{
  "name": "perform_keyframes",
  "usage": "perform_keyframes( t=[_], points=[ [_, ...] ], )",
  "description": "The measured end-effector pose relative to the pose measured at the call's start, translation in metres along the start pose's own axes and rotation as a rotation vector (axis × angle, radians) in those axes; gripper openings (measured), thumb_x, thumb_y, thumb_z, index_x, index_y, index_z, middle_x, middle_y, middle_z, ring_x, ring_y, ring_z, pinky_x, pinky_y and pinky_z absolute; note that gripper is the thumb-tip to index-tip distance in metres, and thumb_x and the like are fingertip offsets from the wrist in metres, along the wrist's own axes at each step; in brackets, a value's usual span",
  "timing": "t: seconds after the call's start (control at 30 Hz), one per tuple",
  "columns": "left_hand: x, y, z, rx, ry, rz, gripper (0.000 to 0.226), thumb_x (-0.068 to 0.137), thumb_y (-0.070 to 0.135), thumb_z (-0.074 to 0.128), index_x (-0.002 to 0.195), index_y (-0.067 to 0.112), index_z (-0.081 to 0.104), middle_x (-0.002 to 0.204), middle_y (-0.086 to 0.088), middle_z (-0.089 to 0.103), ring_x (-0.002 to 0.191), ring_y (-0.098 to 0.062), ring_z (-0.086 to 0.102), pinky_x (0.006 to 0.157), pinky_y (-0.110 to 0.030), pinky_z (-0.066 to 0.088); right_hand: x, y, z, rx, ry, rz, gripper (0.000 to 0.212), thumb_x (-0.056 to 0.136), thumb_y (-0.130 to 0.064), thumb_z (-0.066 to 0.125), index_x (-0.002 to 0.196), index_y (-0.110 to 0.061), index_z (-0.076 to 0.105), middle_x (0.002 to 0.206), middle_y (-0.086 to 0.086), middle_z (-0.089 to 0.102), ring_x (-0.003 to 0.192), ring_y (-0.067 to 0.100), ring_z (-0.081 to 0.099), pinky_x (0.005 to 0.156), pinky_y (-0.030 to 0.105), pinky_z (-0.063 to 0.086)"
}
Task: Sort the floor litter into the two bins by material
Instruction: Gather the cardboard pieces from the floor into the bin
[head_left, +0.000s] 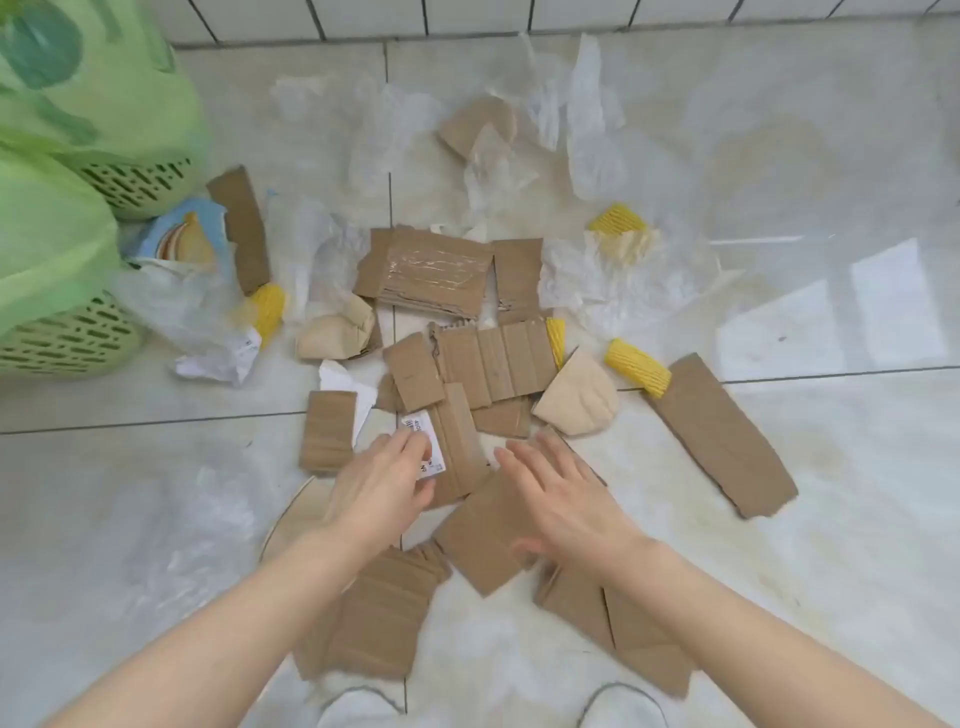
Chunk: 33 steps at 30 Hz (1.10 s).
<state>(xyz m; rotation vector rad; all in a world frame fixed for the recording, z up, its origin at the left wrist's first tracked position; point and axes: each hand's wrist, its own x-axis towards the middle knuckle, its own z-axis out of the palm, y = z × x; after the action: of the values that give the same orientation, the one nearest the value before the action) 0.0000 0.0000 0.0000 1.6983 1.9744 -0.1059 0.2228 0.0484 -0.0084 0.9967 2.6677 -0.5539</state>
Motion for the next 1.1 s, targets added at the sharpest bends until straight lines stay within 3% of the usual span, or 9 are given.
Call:
perform_keyframes(
  t=[0.1, 0.17, 0.23, 0.3, 0.4, 0.63, 0.73, 0.87, 1.1],
  points=[
    [0.015, 0.006, 0.003, -0.172, 0.085, -0.231, 0.040, 0.081, 0.038, 0.067, 0.103, 0.013, 0.045, 0.104, -0.001, 0.051, 0.095, -0.024, 0.055, 0.064, -0.033, 0.037, 0.004, 0.004, 0.003, -0.107, -0.020, -0.048, 0.101, 0.048, -0.043, 0.084, 0.135, -0.011, 0.045, 0.129, 0.008, 0.057, 0.121, 0.039, 0.052, 0.097, 0.047, 0.048],
    [0.023, 0.011, 0.002, -0.377, 0.059, -0.423, 0.059, 0.074, 0.044, 0.074, 0.108, 0.010, 0.042, 0.109, -0.005, 0.050, 0.099, -0.027, 0.055, 0.075, -0.038, 0.046, 0.005, 0.007, 0.011, -0.185, 0.086, -0.118, 0.065, 0.071, -0.027, 0.060, 0.133, -0.011, 0.050, 0.126, 0.010, 0.059, 0.118, 0.040, 0.054, 0.097, 0.049, 0.047],
    [0.028, 0.016, 0.008, -0.403, 0.011, -0.478, 0.073, 0.070, 0.048, 0.077, 0.117, 0.008, 0.037, 0.117, -0.008, 0.049, 0.108, -0.031, 0.053, 0.085, -0.040, 0.046, 0.003, 0.006, 0.020, -0.218, 0.120, -0.123, 0.051, 0.078, -0.015, 0.034, 0.123, -0.010, 0.058, 0.112, 0.012, 0.063, 0.109, 0.040, 0.058, 0.096, 0.050, 0.046],
    [0.031, 0.019, 0.015, -0.375, -0.003, -0.485, 0.076, 0.069, 0.049, 0.077, 0.118, 0.009, 0.035, 0.121, -0.008, 0.050, 0.112, -0.033, 0.053, 0.087, -0.041, 0.046, 0.000, 0.006, 0.023, -0.290, 0.124, -0.093, 0.034, 0.074, -0.013, 0.047, 0.105, -0.009, 0.062, 0.093, 0.013, 0.060, 0.092, 0.037, 0.060, 0.094, 0.050, 0.044],
    [0.033, 0.020, 0.022, -0.458, -0.007, -0.556, 0.075, 0.065, 0.042, 0.081, 0.115, 0.008, 0.036, 0.118, -0.011, 0.058, 0.110, -0.034, 0.056, 0.087, -0.044, 0.048, -0.003, 0.007, 0.017, -0.326, 0.019, -0.081, 0.055, 0.039, -0.018, 0.078, 0.087, -0.008, 0.053, 0.084, 0.014, 0.053, 0.076, 0.031, 0.053, 0.085, 0.048, 0.048],
    [0.014, 0.014, 0.019, -0.790, -0.073, -0.597, 0.033, 0.072, 0.022, 0.079, 0.101, 0.012, 0.065, 0.101, -0.003, 0.069, 0.095, -0.023, 0.063, 0.084, -0.031, 0.050, -0.031, -0.011, -0.007, -0.398, 0.116, -0.020, 0.044, 0.035, 0.006, 0.051, 0.075, -0.011, 0.051, 0.073, 0.008, 0.051, 0.059, 0.026, 0.047, 0.069, 0.044, 0.050],
    [0.003, 0.010, 0.011, -0.985, -0.058, -0.595, 0.018, 0.078, 0.010, 0.073, 0.093, 0.012, 0.063, 0.105, -0.010, 0.069, 0.096, -0.027, 0.066, 0.087, -0.041, 0.054, -0.045, -0.016, -0.018, -0.410, 0.175, -0.028, 0.054, 0.032, 0.006, 0.048, 0.083, -0.013, 0.043, 0.069, 0.005, 0.052, 0.057, 0.026, 0.052, 0.074, 0.050, 0.054],
    [-0.037, 0.008, -0.017, -1.037, -0.047, -0.511, 0.019, 0.079, 0.001, 0.071, 0.088, 0.011, 0.058, 0.097, -0.013, 0.068, 0.093, -0.031, 0.068, 0.084, -0.049, 0.055, -0.068, -0.036, -0.034, -0.423, 0.218, 0.010, 0.058, 0.027, 0.008, 0.045, 0.081, -0.012, 0.043, 0.063, 0.002, 0.050, 0.053, 0.024, 0.052, 0.069, 0.052, 0.055],
    [-0.109, -0.001, -0.065, -1.034, 0.040, -0.375, 0.028, 0.082, -0.002, 0.066, 0.107, 0.010, 0.059, 0.103, -0.013, 0.068, 0.096, -0.030, 0.066, 0.089, -0.048, 0.053, -0.104, -0.076, -0.058, -0.393, 0.315, 0.038, 0.050, 0.034, 0.006, 0.041, 0.079, -0.014, 0.050, 0.062, 0.000, 0.050, 0.048, 0.023, 0.049, 0.057, 0.041, 0.053]
  ],
)
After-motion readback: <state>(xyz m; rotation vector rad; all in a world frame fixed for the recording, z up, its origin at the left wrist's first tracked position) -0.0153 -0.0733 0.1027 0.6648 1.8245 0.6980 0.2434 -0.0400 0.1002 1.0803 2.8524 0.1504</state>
